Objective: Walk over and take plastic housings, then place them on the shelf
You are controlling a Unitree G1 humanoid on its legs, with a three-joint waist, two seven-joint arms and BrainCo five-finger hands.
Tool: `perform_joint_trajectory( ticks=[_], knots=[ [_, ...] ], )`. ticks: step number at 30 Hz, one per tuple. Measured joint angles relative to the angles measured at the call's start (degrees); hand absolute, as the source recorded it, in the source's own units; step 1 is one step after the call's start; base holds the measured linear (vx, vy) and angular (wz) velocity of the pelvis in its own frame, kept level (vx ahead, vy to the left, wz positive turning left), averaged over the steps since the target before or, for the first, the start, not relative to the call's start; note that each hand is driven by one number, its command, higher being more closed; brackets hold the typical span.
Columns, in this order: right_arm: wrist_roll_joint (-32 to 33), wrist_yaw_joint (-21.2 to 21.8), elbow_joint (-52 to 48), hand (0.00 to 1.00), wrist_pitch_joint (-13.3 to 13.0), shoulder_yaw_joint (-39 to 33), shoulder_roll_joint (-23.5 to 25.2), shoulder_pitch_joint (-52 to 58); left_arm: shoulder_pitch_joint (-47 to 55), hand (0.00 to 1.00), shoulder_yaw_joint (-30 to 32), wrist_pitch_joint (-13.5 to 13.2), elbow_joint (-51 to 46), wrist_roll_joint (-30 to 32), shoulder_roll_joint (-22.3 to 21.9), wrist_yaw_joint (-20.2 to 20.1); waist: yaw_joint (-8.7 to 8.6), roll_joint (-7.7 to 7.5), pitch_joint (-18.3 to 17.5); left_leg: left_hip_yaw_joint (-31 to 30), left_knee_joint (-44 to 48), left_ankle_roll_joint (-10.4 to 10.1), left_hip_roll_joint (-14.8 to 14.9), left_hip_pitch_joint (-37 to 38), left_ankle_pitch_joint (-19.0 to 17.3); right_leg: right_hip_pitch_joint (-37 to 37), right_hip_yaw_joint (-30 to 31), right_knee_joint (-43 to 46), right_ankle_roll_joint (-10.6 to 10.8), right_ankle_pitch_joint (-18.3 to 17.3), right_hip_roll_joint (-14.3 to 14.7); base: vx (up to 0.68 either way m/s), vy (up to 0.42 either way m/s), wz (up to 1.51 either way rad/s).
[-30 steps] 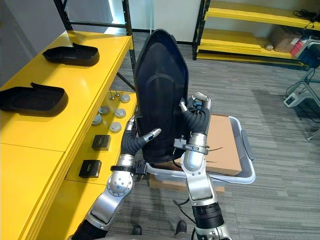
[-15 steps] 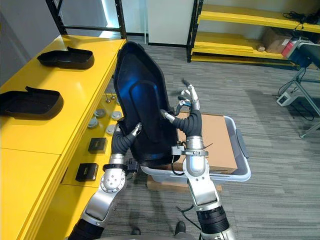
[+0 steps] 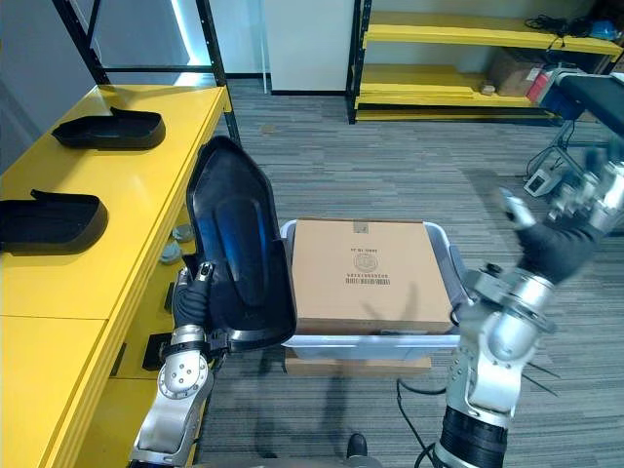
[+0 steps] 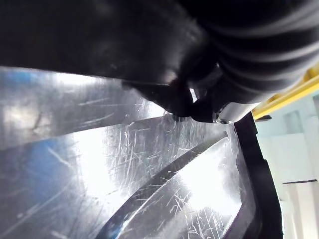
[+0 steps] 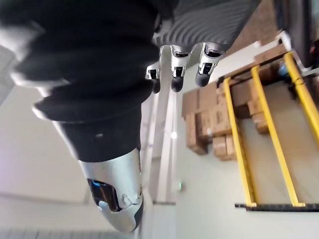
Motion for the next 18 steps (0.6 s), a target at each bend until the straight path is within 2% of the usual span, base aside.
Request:
perform_joint_trajectory(
  ticks=[2, 5, 6, 10, 13, 16, 18],
  knots=[
    [-0.3, -1.0, 7.3, 0.00, 1.8, -0.6, 0.1, 4.1, 1.4, 1.00, 0.1, 0.0, -0.4, -0.3, 0.0, 0.0, -0.11, 0.01, 0.0, 0.2, 0.0, 0.1, 0.1, 0.0, -0.1, 0.0, 0.0, 0.0, 0.0, 0.0, 0.0, -0.04, -0.012, 0.00],
    [-1.3, -0.6, 19.6, 0.00, 6.7, -1.8, 0.8, 8.2, 4.2, 1.00, 0.8, 0.0, -2.6, -0.4, -0.1, -1.0, -0.05, 0.18, -0.1, 0.4, 0.3, 0.0, 0.3, 0.0, -0.4, 0.1, -0.1, 0.1, 0.0, -0.1, 0.0, -0.04, -0.014, -0.01],
    [-2.1, 1.1, 24.8, 0.00, 8.5, -1.8, 0.9, 9.7, 5.3, 1.00, 1.2, -0.1, -3.7, -1.0, -0.1, -1.6, -0.02, 0.36, -0.2, 0.4, 0.5, 0.0, 0.3, -0.1, -0.6, 0.2, -0.2, 0.2, 0.1, -0.3, 0.1, -0.03, -0.017, -0.01],
    [-5.9, 7.1, 38.9, 0.00, 12.4, -1.5, 2.1, 13.6, 7.9, 1.00, 1.8, -0.5, -6.6, -2.2, -0.6, -3.4, 0.21, 1.49, -1.2, 0.3, 1.1, -0.1, 0.8, -0.6, -1.6, 0.3, -1.0, 1.3, 0.1, -1.4, 0.1, -0.02, -0.008, 0.07],
    [-8.1, 9.9, 46.2, 0.00, 13.2, -0.4, 2.4, 13.3, 8.6, 1.00, 1.9, -1.0, -8.0, -2.4, -1.1, -3.8, 0.46, 1.74, -1.7, -0.2, 1.5, -0.2, 1.0, -0.4, -1.6, 0.8, -1.5, 1.3, 0.1, -1.6, 0.1, 0.03, -0.009, 0.11],
    [-10.4, 12.2, 51.0, 0.00, 13.5, 1.2, 2.9, 12.6, 9.5, 1.00, 1.9, -1.4, -8.9, -2.5, -1.7, -3.9, 0.56, 1.38, -1.8, -1.6, 2.0, -0.4, 0.9, 0.1, -1.8, 2.4, -3.0, 1.4, 0.4, -2.2, -0.1, 0.02, -0.014, 0.24],
    [-11.9, 13.1, 53.6, 0.00, 13.5, 3.7, 3.0, 12.1, 10.5, 1.00, 1.9, -1.5, -10.9, -2.5, -1.9, -3.9, 1.69, 0.81, -1.7, -2.9, 2.1, -0.5, 0.8, 0.0, -1.8, 2.9, -4.2, 1.6, 0.5, -2.5, -0.2, -0.01, -0.008, 0.28]
  ],
)
